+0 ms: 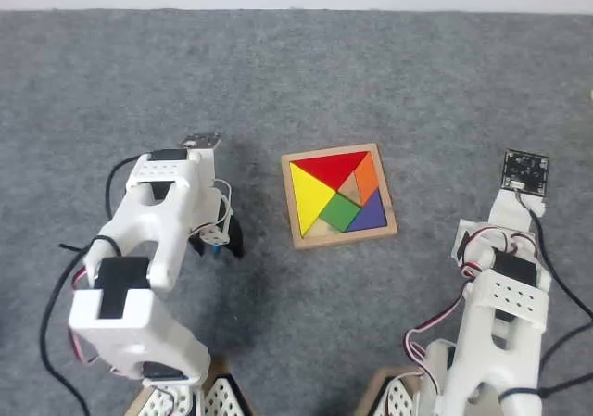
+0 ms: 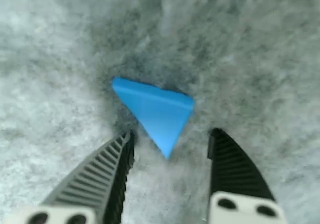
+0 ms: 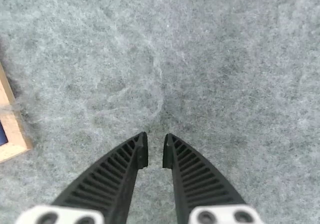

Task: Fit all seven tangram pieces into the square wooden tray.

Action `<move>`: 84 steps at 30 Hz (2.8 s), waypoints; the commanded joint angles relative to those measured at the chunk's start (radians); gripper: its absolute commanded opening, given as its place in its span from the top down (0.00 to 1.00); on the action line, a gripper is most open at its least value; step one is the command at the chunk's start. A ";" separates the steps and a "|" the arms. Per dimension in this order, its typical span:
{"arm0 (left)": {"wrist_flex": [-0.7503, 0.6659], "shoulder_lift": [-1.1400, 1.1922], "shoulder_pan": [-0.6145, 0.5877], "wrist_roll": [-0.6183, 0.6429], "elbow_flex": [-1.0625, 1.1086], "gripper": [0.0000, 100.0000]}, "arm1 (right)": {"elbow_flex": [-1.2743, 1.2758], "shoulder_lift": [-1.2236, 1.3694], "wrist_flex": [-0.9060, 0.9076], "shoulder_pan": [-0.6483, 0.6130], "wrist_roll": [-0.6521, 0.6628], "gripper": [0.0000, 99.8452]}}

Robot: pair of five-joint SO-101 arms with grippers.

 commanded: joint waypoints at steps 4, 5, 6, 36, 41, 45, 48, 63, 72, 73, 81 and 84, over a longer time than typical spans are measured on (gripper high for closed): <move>-0.140 -0.086 0.038 0.025 -0.007 0.79 | -0.006 -0.019 -0.019 -0.010 0.009 0.92; -0.152 -0.097 0.054 0.026 0.005 0.79 | -0.006 -0.019 -0.019 -0.010 0.009 0.92; -0.158 -0.106 0.069 0.026 0.016 0.79 | -0.006 -0.019 -0.019 -0.010 0.009 0.92; -0.098 -0.058 0.112 -0.069 -0.062 0.94 | -0.006 -0.019 -0.019 -0.010 0.009 0.92; 0.037 -0.155 0.163 -0.069 -0.173 0.94 | -0.006 -0.019 -0.019 -0.010 0.006 0.92; 0.089 -0.187 0.253 -0.071 -0.206 0.94 | -0.006 -0.019 -0.019 -0.010 0.006 0.92; 0.095 -0.186 0.318 -0.066 -0.213 0.94 | -0.006 -0.019 -0.019 -0.010 0.006 0.92; 0.044 -0.184 0.643 -0.597 -0.214 0.95 | -0.006 -0.019 -0.019 -0.010 0.011 0.92; -0.057 -0.095 0.646 -0.629 -0.214 0.94 | -0.006 -0.025 -0.021 -0.001 0.006 0.92; -0.066 -0.064 0.646 -0.629 -0.216 0.94 | -0.006 -0.027 -0.019 0.013 0.006 0.92; -0.074 0.014 0.640 -0.631 -0.236 0.94 | -0.015 -0.030 -0.021 0.099 -0.012 0.92; -0.075 0.021 0.640 -0.631 -0.237 0.90 | -0.015 -0.030 -0.021 0.099 -0.012 0.92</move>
